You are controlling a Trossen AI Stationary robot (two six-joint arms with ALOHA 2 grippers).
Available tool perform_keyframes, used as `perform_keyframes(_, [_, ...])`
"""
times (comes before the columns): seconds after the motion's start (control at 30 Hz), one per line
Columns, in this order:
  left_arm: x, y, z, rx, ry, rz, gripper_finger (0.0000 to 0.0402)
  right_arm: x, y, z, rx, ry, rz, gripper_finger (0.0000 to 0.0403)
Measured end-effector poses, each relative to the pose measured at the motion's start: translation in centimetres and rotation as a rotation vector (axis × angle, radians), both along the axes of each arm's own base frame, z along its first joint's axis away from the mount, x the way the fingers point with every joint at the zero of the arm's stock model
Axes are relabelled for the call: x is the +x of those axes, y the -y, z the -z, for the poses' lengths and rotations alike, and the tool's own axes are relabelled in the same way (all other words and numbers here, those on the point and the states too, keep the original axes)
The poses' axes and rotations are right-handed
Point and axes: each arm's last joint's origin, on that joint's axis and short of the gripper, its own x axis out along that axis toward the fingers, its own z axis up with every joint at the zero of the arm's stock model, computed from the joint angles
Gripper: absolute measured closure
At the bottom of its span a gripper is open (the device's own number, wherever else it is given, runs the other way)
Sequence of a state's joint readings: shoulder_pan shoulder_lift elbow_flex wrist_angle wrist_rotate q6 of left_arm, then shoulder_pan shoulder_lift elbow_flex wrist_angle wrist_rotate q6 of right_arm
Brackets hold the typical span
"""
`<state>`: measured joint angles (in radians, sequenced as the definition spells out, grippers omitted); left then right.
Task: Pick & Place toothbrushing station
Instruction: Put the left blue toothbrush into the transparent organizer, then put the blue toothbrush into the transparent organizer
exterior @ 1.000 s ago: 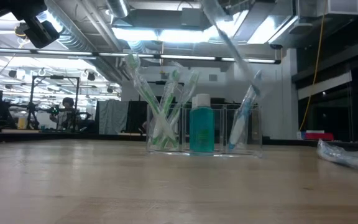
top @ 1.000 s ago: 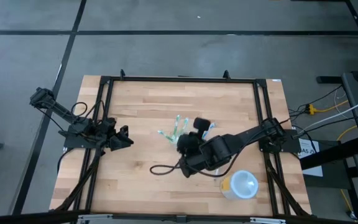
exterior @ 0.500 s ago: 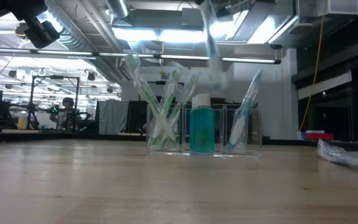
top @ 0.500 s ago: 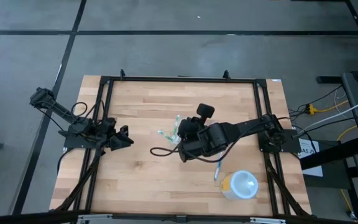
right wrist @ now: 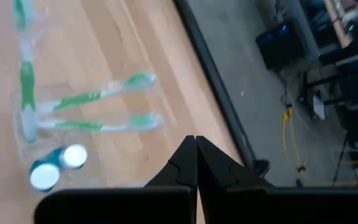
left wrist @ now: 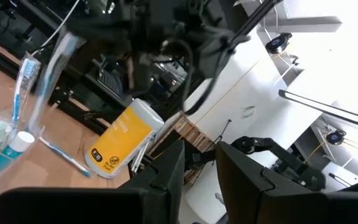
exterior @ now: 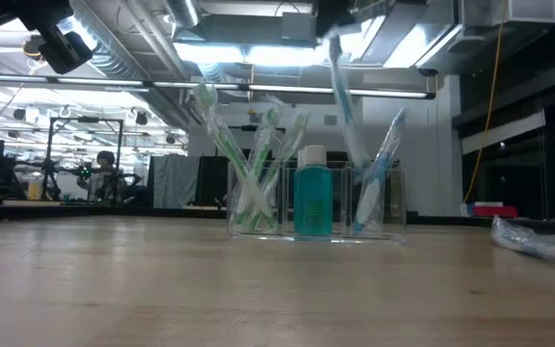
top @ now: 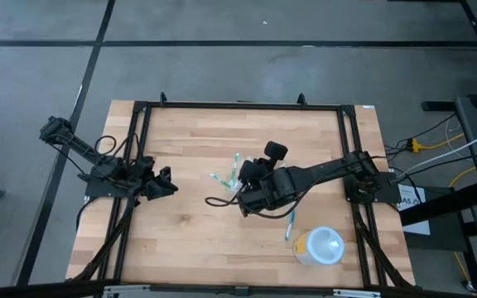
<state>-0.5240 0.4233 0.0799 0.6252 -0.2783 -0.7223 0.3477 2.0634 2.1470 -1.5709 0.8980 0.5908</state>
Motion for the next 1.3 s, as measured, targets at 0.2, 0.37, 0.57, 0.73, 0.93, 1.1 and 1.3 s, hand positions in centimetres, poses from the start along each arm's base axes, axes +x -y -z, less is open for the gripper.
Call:
perform_keyframes(0.2, [0.0, 0.0, 0.0, -0.003, 0.0, 0.001, 0.0313, -0.1, -0.5, 2.9, 0.055, -0.005, 0.065, 0.0403])
perform_keyframes(0.37, [0.0, 0.0, 0.0, -0.009, -0.002, 0.003, 0.0313, 0.2, -1.1, 4.8, 0.14, -0.005, 0.07, 0.0403])
perform_keyframes(0.57, [0.0, 0.0, 0.0, -0.029, -0.007, 0.013, 0.0313, -0.1, -0.7, 5.5, 0.168, 0.121, 0.22, 0.0383])
perform_keyframes(0.73, [0.0, 0.0, 0.0, -0.038, -0.008, 0.016, 0.0313, -1.1, -1.3, 2.0, 0.137, 0.272, 0.191, 0.0329])
perform_keyframes(0.93, [0.0, 0.0, 0.0, -0.034, -0.008, 0.009, 0.0313, -3.4, -1.2, -3.2, 0.12, 0.438, 0.152, 0.0276])
perform_keyframes(1.1, [0.0, 0.0, 0.0, -0.028, -0.008, -0.007, 0.0313, -6.0, -1.6, -6.8, 0.209, 0.529, 0.114, 0.026])
perform_keyframes(1.3, [0.0, 0.0, 0.0, -0.014, -0.005, -0.012, 0.0313, -10.6, -1.8, -9.2, 0.38, 0.564, 0.158, 0.0273])
